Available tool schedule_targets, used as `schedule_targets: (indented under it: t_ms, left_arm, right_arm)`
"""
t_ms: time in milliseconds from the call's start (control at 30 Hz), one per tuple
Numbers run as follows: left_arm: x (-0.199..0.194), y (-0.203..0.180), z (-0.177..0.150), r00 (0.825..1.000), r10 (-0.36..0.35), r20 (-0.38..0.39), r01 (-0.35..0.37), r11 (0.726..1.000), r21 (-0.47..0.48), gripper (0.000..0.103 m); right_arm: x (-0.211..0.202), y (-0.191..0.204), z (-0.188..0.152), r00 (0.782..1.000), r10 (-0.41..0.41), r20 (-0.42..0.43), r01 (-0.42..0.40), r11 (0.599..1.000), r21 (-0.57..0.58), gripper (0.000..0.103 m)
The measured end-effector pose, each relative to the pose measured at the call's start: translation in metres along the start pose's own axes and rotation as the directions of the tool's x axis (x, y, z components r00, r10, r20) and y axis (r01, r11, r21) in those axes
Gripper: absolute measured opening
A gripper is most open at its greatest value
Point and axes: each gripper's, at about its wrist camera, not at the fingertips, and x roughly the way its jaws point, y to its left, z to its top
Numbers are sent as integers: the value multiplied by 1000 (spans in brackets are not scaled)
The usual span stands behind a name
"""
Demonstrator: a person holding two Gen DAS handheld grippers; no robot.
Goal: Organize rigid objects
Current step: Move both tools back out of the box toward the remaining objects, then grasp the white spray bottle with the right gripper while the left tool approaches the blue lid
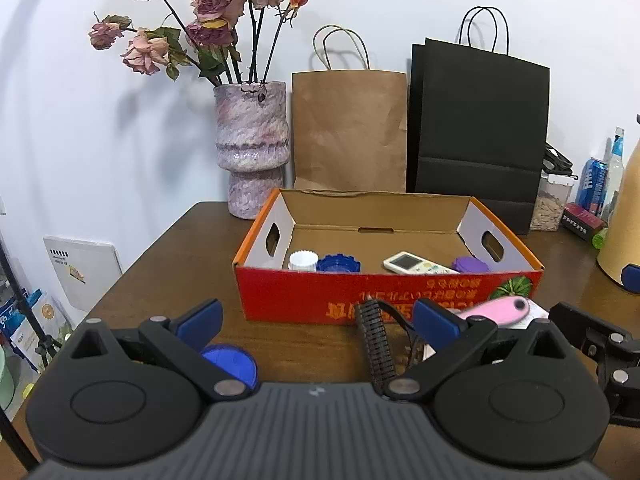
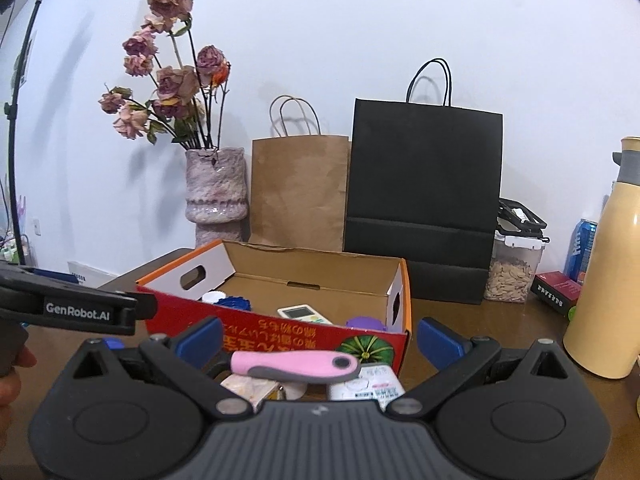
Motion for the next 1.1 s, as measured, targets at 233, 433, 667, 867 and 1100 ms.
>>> schedule_targets:
  t_ms: [233, 433, 667, 867, 1100]
  left_arm:
    - [-18, 1, -14, 1000, -10, -6, 10, 1000, 0, 103]
    - [-28, 5, -26, 1000, -11, -18, 11, 1000, 5, 103]
    - [-30, 8, -43, 999, -12, -38, 12, 1000, 10, 103]
    - [-28, 6, -48, 999, -8, -41, 9, 1000, 17, 103]
    - [-20, 10, -50, 998, -2, -56, 3, 1000, 9, 103]
  right_arm:
    - [-20, 3, -11, 1000, 13, -10, -13, 1000, 0, 103]
    - [-35, 5, -23, 1000, 22, -22, -22, 1000, -5, 103]
    - [-42, 3, -38, 998, 15, -64, -17, 1000, -24, 103]
    - [-44, -3, -46, 997, 6, -81, -8, 1000, -23, 103]
    - [-34, -3, -50, 995, 23, -92, -25, 999, -24, 103]
